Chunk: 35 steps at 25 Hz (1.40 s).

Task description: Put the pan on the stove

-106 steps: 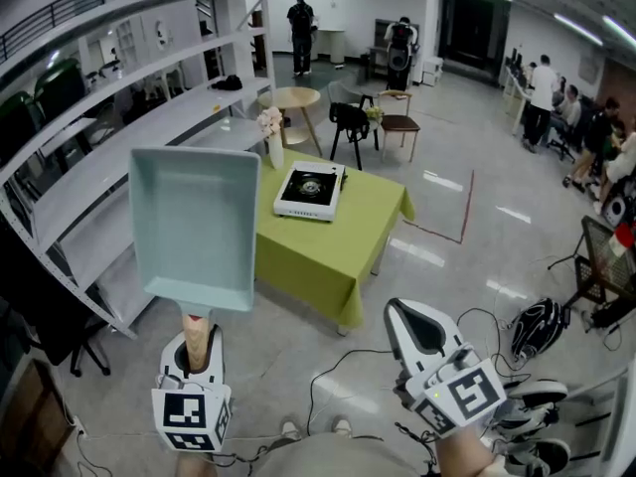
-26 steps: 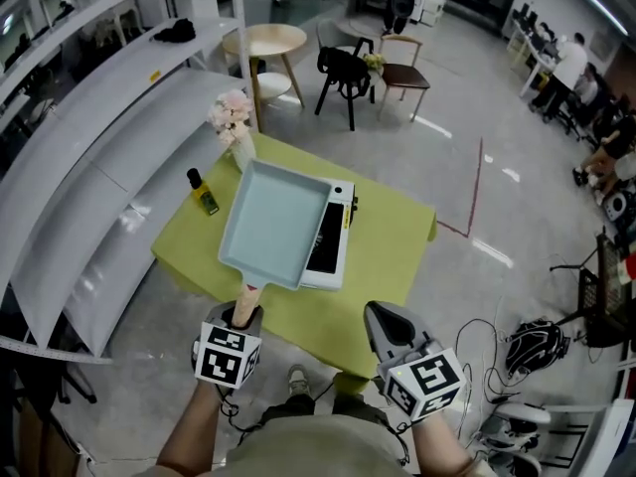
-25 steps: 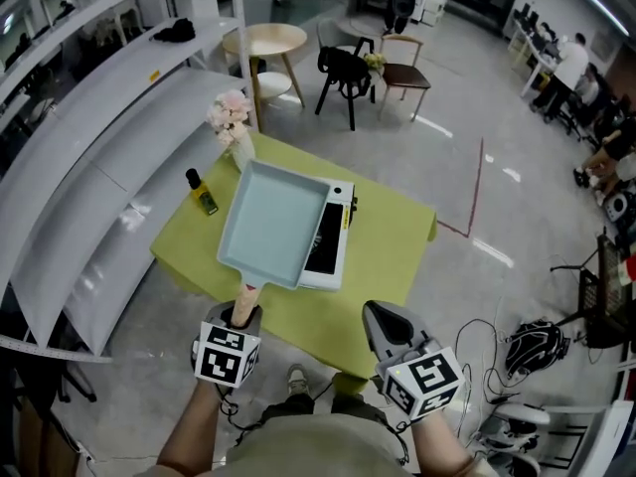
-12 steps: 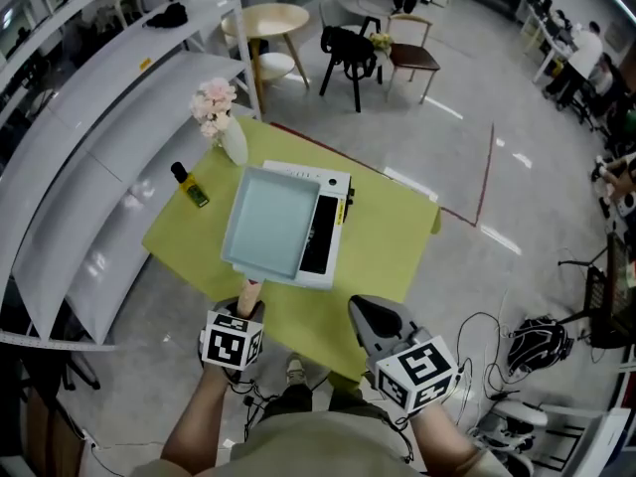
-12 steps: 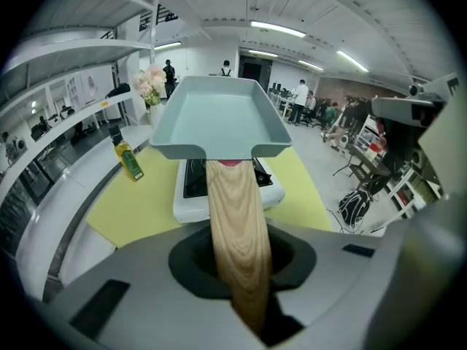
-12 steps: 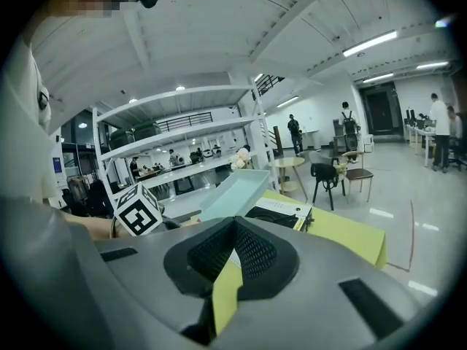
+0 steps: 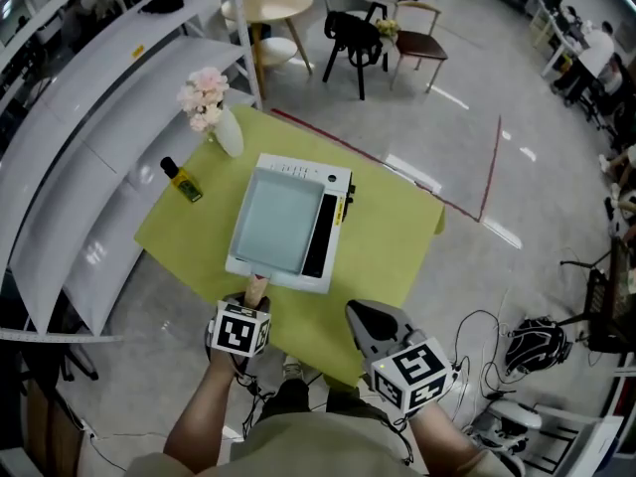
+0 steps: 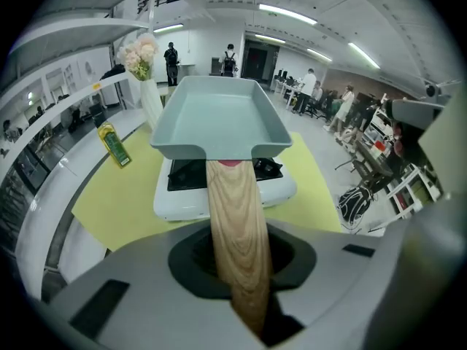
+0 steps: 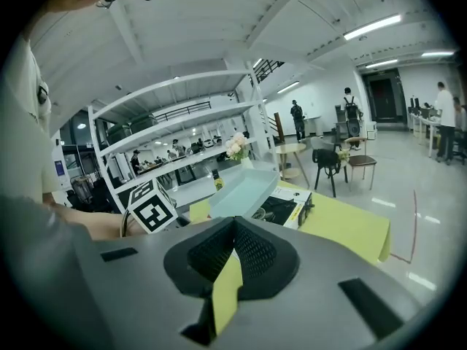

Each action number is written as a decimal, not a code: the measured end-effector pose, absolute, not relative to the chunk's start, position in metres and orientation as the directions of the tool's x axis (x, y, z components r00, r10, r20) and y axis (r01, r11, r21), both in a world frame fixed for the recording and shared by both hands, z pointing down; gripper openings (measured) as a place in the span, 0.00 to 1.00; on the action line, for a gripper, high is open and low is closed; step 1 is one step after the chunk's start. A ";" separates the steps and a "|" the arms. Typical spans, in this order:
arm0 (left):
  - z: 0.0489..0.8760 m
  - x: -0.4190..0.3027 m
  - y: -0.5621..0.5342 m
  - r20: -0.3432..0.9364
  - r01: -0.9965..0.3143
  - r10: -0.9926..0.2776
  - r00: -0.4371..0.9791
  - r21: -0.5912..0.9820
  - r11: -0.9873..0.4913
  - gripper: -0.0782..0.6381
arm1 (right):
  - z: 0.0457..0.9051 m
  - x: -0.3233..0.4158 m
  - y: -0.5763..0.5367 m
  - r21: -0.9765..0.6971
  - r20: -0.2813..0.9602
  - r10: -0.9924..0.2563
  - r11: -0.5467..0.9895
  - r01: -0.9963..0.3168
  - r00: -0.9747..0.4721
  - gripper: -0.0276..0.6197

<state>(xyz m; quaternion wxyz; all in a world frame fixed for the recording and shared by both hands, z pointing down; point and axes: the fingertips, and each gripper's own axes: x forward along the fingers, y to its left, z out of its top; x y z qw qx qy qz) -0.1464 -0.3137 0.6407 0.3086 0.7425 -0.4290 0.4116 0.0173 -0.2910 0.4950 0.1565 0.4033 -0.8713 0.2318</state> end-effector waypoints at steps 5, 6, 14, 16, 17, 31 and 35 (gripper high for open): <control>0.656 -0.146 -0.316 0.900 -0.892 -0.339 0.276 0.108 -0.439 0.21 | 0.507 0.023 -0.299 -0.286 0.484 -0.618 0.557 -0.780 -0.619 0.05; 0.659 -0.146 -0.316 0.904 -0.892 -0.330 0.272 0.108 -0.438 0.21 | 0.510 0.024 -0.300 -0.285 0.490 -0.615 0.556 -0.781 -0.617 0.05; 0.673 -0.145 -0.318 0.925 -0.892 -0.294 0.241 0.092 -0.442 0.21 | 0.523 0.029 -0.304 -0.298 0.511 -0.603 0.545 -0.784 -0.613 0.05; 0.675 -0.144 -0.318 0.927 -0.896 -0.287 0.240 0.098 -0.432 0.21 | 0.525 0.029 -0.304 -0.299 0.515 -0.598 0.546 -0.783 -0.614 0.05; 0.675 -0.143 -0.318 0.928 -0.898 -0.284 0.240 0.101 -0.427 0.21 | 0.526 0.029 -0.304 -0.301 0.517 -0.595 0.546 -0.782 -0.615 0.05; 0.658 -0.137 -0.326 0.918 -0.886 -0.316 0.238 0.072 -0.457 0.38 | 0.532 0.033 -0.302 -0.318 0.520 -0.590 0.536 -0.782 -0.617 0.05; 0.650 -0.139 -0.328 0.903 -0.883 -0.372 0.215 0.017 -0.470 0.44 | 0.529 0.036 -0.300 -0.313 0.516 -0.599 0.533 -0.786 -0.612 0.05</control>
